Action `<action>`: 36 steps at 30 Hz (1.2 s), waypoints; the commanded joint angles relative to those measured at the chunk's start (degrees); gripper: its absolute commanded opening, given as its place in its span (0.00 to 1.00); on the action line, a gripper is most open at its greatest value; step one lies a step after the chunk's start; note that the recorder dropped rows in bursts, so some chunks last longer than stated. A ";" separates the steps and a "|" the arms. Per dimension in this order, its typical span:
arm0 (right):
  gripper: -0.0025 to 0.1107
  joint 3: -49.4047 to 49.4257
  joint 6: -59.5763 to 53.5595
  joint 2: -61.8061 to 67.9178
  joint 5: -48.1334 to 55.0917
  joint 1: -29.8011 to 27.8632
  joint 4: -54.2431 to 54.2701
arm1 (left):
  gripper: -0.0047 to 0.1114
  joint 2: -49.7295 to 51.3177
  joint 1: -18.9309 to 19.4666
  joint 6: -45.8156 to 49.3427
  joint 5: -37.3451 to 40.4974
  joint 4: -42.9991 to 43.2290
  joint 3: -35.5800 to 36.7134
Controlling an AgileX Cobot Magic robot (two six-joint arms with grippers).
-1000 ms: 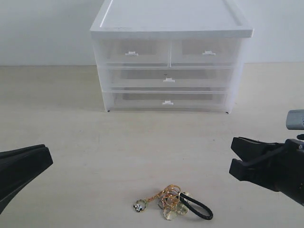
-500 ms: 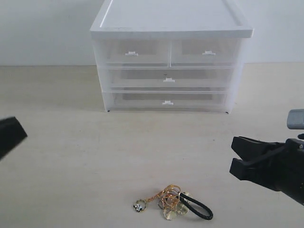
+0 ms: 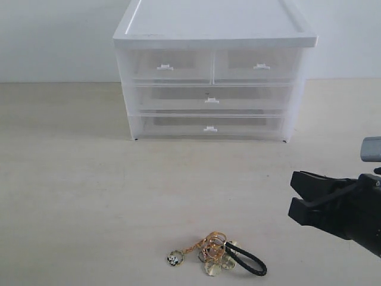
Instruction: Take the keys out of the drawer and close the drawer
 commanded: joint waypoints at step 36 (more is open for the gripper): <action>0.02 0.22 -0.15 -0.22 -0.40 0.09 0.09 | 0.08 -1.09 22.80 -13.17 27.34 15.96 5.10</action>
